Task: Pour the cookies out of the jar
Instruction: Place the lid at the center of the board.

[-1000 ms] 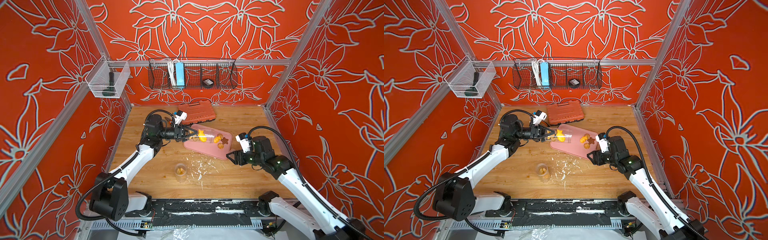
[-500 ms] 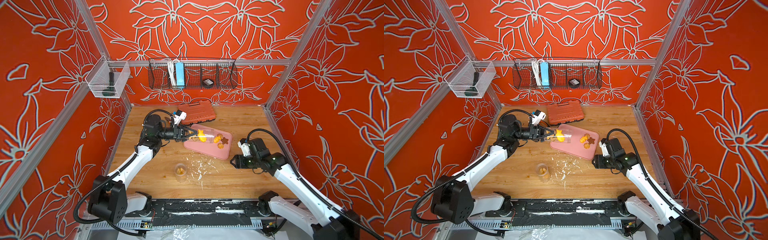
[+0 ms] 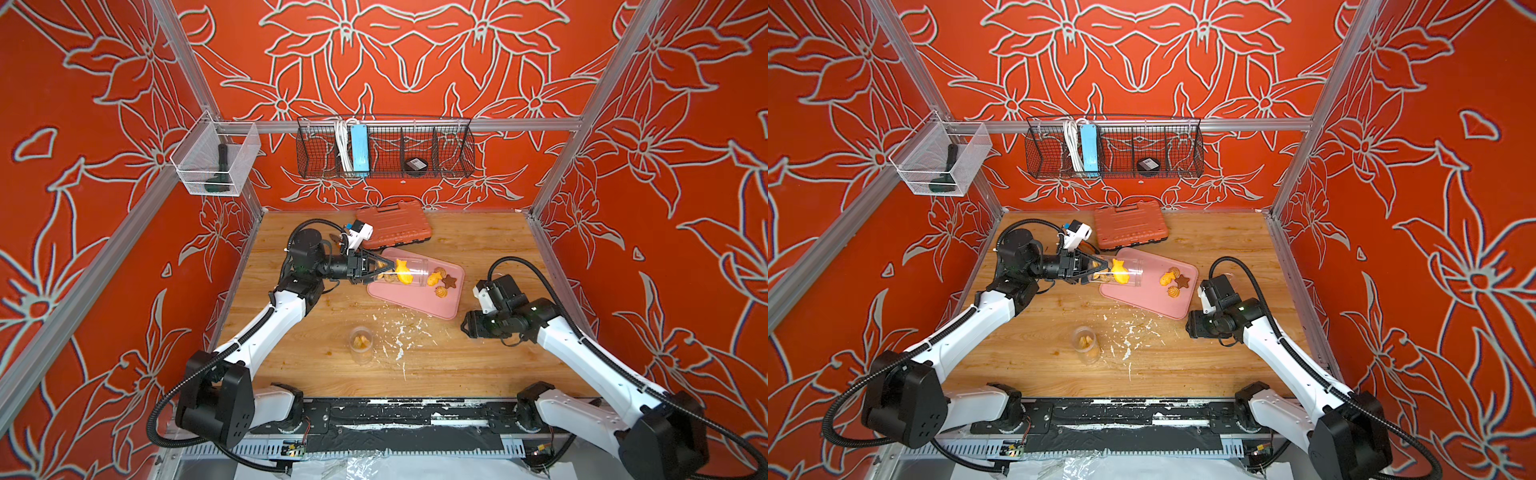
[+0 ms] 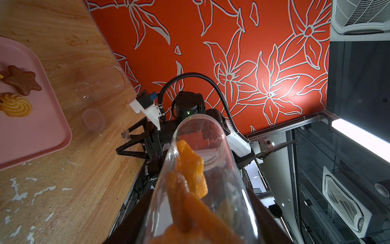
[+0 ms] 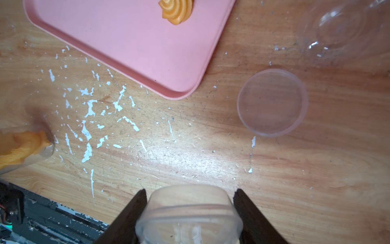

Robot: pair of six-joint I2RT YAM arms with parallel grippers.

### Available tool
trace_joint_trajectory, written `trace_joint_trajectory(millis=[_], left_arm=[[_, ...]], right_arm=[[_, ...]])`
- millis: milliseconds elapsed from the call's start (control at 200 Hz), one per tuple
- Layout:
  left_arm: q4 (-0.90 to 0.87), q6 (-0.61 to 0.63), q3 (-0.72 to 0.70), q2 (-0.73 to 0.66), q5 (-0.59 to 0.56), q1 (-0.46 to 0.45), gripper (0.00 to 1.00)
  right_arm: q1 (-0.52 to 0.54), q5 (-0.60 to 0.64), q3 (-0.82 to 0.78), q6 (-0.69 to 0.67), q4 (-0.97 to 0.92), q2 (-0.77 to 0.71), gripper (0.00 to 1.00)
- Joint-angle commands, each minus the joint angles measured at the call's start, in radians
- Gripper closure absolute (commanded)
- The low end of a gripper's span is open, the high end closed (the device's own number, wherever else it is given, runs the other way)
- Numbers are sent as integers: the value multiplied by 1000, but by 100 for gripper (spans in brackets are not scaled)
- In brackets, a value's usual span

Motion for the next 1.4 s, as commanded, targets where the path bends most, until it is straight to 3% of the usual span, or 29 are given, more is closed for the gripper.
trace_joint_trajectory(millis=[0, 260, 1071, 1151, 1241, 1396], left_arm=[[22, 12, 13, -17, 11, 7, 42], [22, 13, 10, -17, 11, 7, 42], [27, 13, 7, -16, 11, 7, 42], [27, 13, 7, -16, 11, 7, 42], [27, 13, 7, -14, 12, 7, 42], [28, 12, 7, -13, 13, 7, 42]], right_arm=[[8, 40, -9, 17, -15, 25, 67], [12, 39, -1, 26, -22, 79, 50], [43, 41, -6, 43, -13, 160, 31], [48, 38, -5, 45, -9, 171, 23], [50, 38, -4, 45, -10, 176, 2], [50, 43, -3, 42, -12, 173, 1]])
